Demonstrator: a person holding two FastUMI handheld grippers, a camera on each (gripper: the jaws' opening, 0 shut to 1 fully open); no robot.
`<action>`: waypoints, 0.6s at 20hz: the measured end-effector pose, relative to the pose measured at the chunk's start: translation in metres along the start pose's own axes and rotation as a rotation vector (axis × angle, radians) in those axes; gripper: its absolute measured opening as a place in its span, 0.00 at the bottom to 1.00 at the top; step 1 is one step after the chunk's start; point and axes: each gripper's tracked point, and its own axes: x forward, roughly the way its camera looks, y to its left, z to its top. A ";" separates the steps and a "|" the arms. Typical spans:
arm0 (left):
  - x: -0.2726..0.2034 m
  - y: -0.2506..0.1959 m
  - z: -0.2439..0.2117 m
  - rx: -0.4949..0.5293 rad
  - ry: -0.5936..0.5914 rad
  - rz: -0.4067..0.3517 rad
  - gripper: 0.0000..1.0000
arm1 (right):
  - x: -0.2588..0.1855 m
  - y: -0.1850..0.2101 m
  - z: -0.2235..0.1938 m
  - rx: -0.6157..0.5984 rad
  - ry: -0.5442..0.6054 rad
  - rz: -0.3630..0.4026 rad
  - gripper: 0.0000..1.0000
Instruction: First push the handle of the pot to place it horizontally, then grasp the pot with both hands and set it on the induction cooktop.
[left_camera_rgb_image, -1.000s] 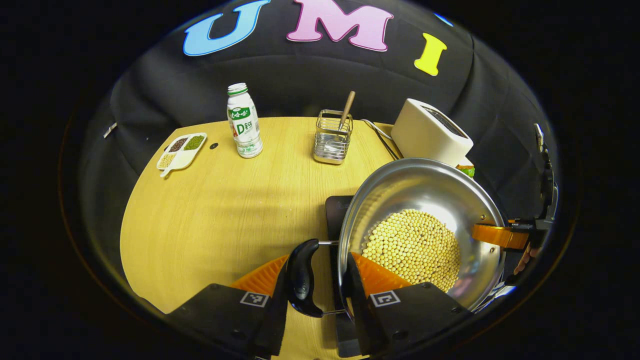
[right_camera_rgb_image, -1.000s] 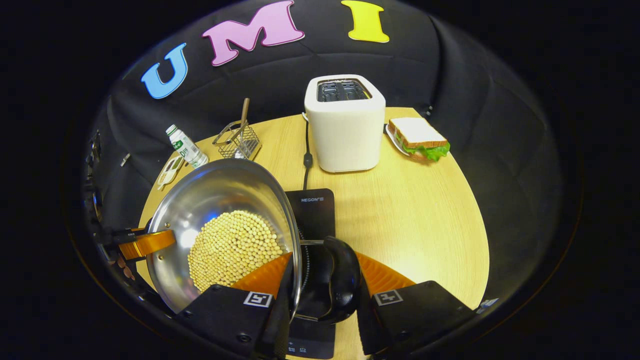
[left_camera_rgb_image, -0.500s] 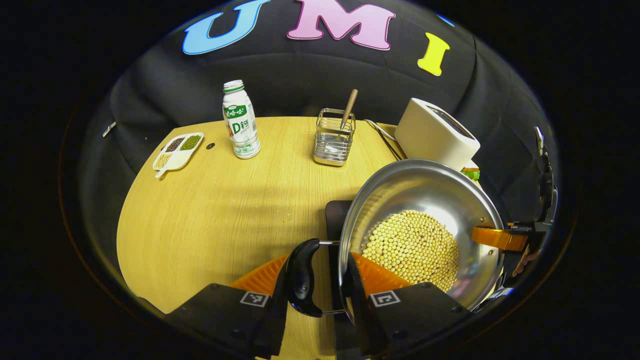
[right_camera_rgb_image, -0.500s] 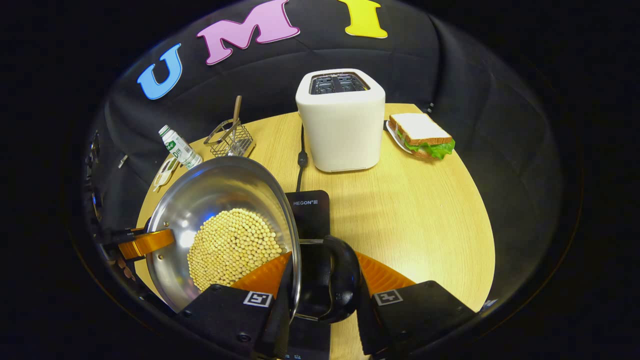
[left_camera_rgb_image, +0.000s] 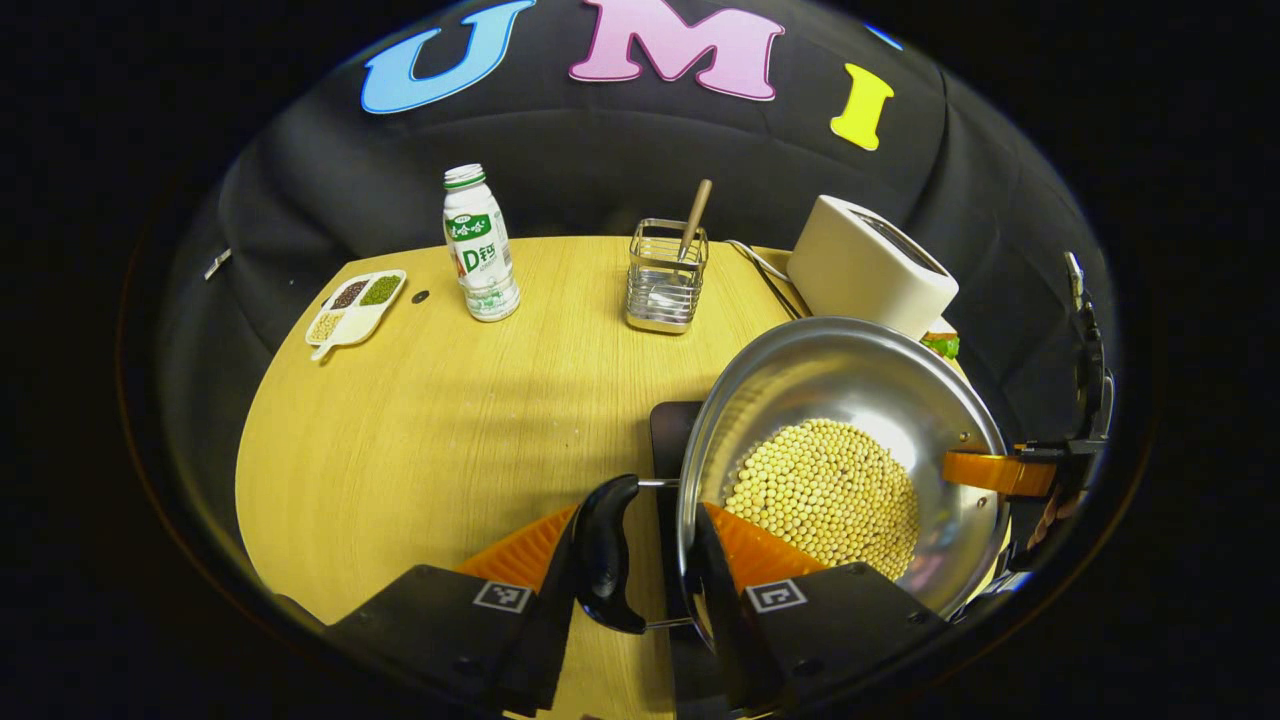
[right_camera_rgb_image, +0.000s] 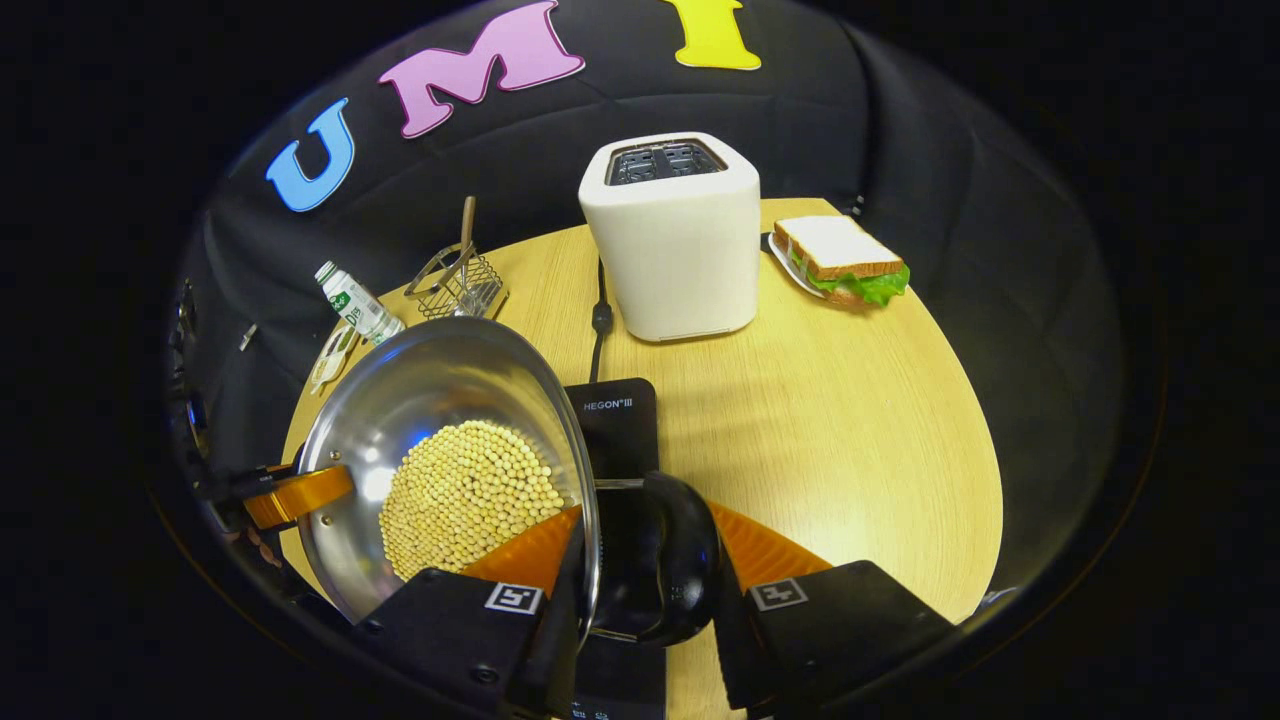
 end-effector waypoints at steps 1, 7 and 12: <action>0.000 -0.003 0.001 -0.009 -0.001 -0.010 0.63 | -0.001 0.000 0.001 -0.005 -0.009 -0.004 0.63; -0.010 -0.006 0.005 -0.019 -0.028 0.005 0.97 | -0.012 0.004 0.010 -0.024 -0.067 -0.020 0.99; -0.036 -0.008 0.016 -0.016 -0.100 0.006 0.96 | -0.038 0.004 0.027 -0.015 -0.160 -0.047 0.99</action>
